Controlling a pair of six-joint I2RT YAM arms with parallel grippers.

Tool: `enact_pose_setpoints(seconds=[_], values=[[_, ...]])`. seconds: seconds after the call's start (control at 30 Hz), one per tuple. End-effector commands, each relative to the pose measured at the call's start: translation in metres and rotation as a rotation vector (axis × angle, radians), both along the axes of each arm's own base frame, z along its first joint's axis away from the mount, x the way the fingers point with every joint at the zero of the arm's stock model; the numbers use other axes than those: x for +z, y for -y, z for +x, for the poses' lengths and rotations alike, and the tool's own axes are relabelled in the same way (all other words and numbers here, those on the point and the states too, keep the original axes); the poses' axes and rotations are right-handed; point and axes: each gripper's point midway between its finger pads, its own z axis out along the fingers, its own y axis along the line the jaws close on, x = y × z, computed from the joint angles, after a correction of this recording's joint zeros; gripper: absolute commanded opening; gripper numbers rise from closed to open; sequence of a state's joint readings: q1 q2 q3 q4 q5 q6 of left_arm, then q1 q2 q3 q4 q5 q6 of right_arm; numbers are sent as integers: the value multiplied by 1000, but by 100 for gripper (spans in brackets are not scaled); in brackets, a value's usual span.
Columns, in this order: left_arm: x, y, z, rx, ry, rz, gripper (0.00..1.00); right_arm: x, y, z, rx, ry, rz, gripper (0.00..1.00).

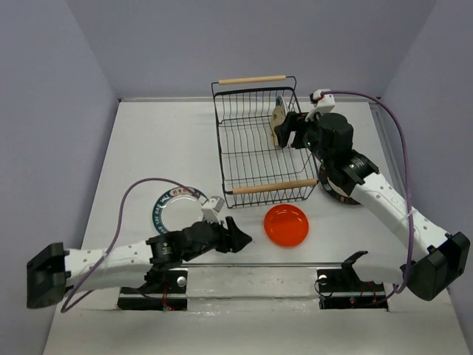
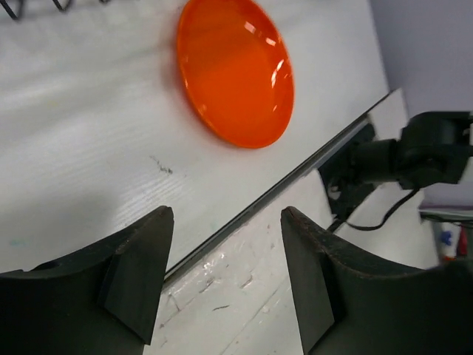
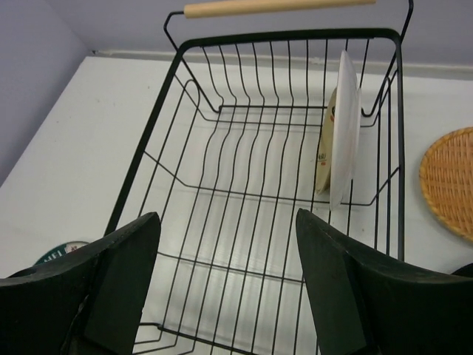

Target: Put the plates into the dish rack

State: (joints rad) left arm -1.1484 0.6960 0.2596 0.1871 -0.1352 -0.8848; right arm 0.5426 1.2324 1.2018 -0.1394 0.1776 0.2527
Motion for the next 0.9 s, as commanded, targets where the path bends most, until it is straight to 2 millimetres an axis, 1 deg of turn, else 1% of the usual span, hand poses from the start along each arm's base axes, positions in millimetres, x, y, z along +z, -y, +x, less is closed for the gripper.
enact_pose_setpoints(seconds=[0.0, 0.03, 0.07, 0.1, 0.17, 0.2, 0.23, 0.27, 0.3, 0.33, 0.37, 0.4, 0.47, 0.5, 0.53, 0.57, 0.77, 0.8, 0.87], values=[[9, 33, 14, 194, 54, -21, 70, 5, -3, -9, 32, 23, 58, 79], [6, 36, 15, 215, 57, -10, 71, 1, -4, -10, 39, 14, 56, 79], [7, 39, 19, 257, 46, -34, 70, -3, -4, -11, 44, 6, 58, 79], [-2, 44, 19, 258, 35, -23, 70, -4, -5, -13, 50, 3, 59, 79], [-6, 50, 20, 270, 12, -48, 69, -5, -4, -15, 51, 1, 63, 79], [-11, 58, 19, 275, -9, -54, 69, -8, -4, -16, 52, -3, 63, 79], [-13, 61, 20, 282, -12, -51, 69, -8, -3, -17, 52, -3, 65, 79], [-15, 63, 22, 302, -13, -44, 69, -5, -2, -19, 51, 6, 73, 79], [-25, 66, 22, 309, -20, -19, 69, -6, -2, -19, 52, 4, 77, 79], [-22, 72, 24, 332, -37, -43, 69, -8, -3, -21, 56, 1, 83, 79], [-29, 74, 25, 342, -42, -26, 69, -8, -3, -22, 63, 2, 87, 79], [-26, 80, 26, 349, -49, -40, 69, -11, -4, -23, 66, -3, 88, 79], [-29, 91, 26, 353, -66, -44, 68, -13, -5, -26, 75, -7, 95, 79], [-36, 90, 26, 354, -66, -24, 68, -13, -5, -26, 75, -8, 98, 79], [-34, 95, 27, 356, -70, -31, 65, -14, -4, -28, 78, -9, 99, 79], [-41, 97, 27, 361, -81, -21, 64, -14, -4, -29, 79, -7, 101, 79], [-50, 104, 28, 368, -92, -6, 57, -9, 0, -36, 80, 11, 111, 79], [-51, 105, 27, 366, -96, -6, 53, -8, 0, -37, 82, 11, 113, 79], [-54, 105, 27, 374, -105, -6, 52, -6, 0, -38, 89, 16, 120, 79]])
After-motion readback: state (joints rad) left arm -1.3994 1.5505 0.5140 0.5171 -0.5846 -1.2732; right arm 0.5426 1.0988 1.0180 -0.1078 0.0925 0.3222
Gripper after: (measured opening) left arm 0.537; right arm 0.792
